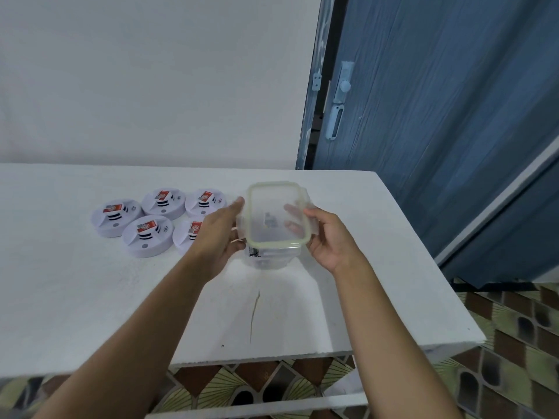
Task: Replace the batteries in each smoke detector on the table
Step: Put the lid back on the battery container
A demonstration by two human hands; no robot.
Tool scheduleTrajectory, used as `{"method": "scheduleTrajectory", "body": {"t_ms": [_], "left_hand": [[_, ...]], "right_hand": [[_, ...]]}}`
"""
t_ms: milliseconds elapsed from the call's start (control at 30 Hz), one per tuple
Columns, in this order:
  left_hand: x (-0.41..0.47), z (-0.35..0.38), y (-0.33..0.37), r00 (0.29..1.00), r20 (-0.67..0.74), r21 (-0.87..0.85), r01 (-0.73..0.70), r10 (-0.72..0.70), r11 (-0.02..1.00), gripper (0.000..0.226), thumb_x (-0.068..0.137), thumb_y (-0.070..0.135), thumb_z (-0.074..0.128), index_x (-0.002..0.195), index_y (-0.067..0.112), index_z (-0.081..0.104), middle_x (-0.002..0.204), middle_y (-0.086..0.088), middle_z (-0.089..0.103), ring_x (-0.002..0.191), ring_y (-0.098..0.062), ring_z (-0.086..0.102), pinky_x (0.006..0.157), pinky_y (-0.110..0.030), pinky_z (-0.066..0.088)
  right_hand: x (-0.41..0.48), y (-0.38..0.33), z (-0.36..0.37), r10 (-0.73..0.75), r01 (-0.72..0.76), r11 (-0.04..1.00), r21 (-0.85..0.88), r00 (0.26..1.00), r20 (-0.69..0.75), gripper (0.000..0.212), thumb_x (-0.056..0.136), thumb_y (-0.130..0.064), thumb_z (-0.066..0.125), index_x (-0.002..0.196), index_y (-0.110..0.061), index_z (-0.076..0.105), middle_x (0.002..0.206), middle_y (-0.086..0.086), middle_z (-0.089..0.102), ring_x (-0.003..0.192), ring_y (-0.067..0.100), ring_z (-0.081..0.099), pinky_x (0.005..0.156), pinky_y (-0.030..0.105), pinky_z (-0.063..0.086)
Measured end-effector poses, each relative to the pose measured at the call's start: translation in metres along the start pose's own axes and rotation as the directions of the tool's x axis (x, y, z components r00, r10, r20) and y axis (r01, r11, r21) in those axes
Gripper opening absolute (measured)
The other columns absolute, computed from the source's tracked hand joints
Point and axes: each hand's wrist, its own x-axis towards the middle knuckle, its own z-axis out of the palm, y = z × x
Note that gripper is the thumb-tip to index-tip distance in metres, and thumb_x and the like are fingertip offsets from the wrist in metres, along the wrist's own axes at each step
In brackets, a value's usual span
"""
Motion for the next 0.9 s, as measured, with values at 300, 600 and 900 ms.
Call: {"method": "scheduleTrajectory", "body": {"t_ms": [300,600,900], "left_hand": [[0.018,-0.007,-0.024,0.954,-0.270,0.406,-0.008,0.128,0.914,0.052,0.080,0.035,0.078,0.120,0.011,0.054,0.091,-0.006,0.065,0.066,-0.021,0.062,0.067,-0.035,0.053],[0.023,-0.007,-0.024,0.929,-0.321,0.469,-0.013,0.184,0.883,0.052,0.082,0.038,0.075,0.121,0.014,0.053,0.089,0.000,0.060,0.073,-0.017,0.063,0.074,-0.041,0.058],[0.023,-0.007,-0.022,0.958,-0.273,0.364,0.016,0.091,0.931,0.049,0.084,0.028,0.075,0.122,0.015,0.048,0.110,-0.010,0.058,0.093,-0.028,0.063,0.075,-0.044,0.061]], "right_hand": [[0.026,0.017,-0.015,-0.345,0.097,0.702,-0.705,0.913,-0.218,0.023,0.083,-0.033,0.080,0.094,-0.013,0.077,0.077,-0.005,0.069,0.067,0.009,0.060,0.063,0.021,0.050],[0.045,0.033,-0.024,-0.339,0.032,0.640,-0.768,0.909,-0.244,0.034,0.085,-0.042,0.075,0.098,-0.012,0.074,0.095,0.001,0.075,0.088,0.018,0.071,0.076,0.032,0.060],[0.052,0.030,-0.028,-0.200,-0.039,0.743,-0.668,0.940,-0.277,0.031,0.081,-0.036,0.080,0.102,-0.016,0.071,0.101,0.001,0.076,0.089,0.017,0.074,0.071,0.030,0.059]]}}
